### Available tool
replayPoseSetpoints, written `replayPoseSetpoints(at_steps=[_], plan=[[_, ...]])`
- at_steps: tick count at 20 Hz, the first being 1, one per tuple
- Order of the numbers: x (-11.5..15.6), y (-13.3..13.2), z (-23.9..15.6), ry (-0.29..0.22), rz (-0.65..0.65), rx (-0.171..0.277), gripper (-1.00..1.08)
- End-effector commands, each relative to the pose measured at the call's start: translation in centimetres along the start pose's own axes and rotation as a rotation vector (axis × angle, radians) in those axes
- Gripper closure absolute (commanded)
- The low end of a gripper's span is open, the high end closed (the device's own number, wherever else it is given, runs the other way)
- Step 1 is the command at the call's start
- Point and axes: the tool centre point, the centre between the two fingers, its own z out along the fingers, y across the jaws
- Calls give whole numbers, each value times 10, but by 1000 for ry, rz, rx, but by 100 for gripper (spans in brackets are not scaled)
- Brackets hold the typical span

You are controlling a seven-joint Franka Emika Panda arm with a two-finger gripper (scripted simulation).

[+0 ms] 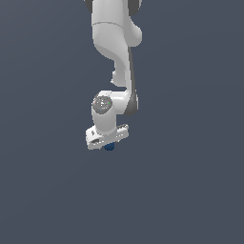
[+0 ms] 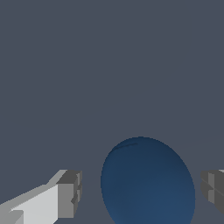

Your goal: Pick up the object and move it to a goal position.

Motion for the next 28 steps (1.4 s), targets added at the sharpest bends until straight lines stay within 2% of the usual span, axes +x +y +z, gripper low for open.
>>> replayPoseSetpoints(at_steps=[1, 2, 3, 18, 28], plan=[[1, 1, 4, 1, 0, -1, -92], [1, 1, 4, 1, 0, -1, -92], [1, 1, 4, 1, 0, -1, 108], [2, -2, -4, 2, 0, -1, 108], [13, -25, -62, 1, 0, -2, 108]])
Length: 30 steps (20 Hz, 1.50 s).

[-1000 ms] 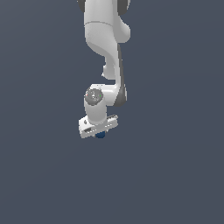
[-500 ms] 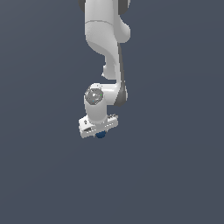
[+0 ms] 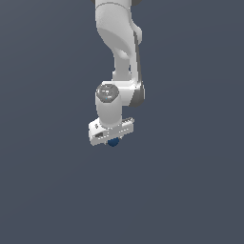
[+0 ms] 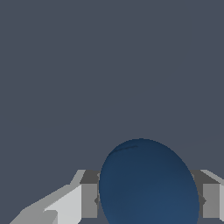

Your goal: Pick up the object and move it to a goal position.

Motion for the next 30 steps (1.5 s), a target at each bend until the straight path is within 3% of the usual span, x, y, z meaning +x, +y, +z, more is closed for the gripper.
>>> replayPoseSetpoints(at_steps=[1, 30], plan=[[4, -8, -22, 2, -1, -1, 108], [67, -125, -325, 2, -1, -1, 108]])
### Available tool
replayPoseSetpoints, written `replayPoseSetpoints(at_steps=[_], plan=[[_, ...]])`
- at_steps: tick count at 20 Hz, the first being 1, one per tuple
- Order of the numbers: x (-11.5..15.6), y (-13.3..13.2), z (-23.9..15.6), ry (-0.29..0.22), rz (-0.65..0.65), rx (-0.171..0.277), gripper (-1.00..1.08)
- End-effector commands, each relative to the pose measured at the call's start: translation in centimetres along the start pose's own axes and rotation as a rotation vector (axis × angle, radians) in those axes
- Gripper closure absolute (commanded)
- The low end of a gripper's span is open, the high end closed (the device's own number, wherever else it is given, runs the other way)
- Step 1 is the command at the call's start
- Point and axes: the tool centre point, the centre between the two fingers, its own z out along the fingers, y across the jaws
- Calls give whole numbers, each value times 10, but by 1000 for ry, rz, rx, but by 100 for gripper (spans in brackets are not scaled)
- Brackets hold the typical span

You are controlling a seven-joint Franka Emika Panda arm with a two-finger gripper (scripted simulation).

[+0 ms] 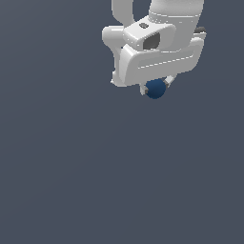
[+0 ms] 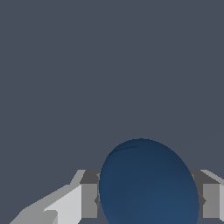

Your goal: Pick up the object and move it to a goal position.

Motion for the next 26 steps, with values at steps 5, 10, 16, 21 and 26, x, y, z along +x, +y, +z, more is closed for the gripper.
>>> replayPoseSetpoints(at_steps=[5, 10, 16, 21, 26], plan=[[12, -17, -48, 0, 1, 1, 108], [19, -26, -74, 0, 1, 1, 108], [24, -33, -92, 0, 1, 1, 108], [27, -35, -100, 0, 1, 1, 108], [28, -36, -102, 0, 1, 1, 108]])
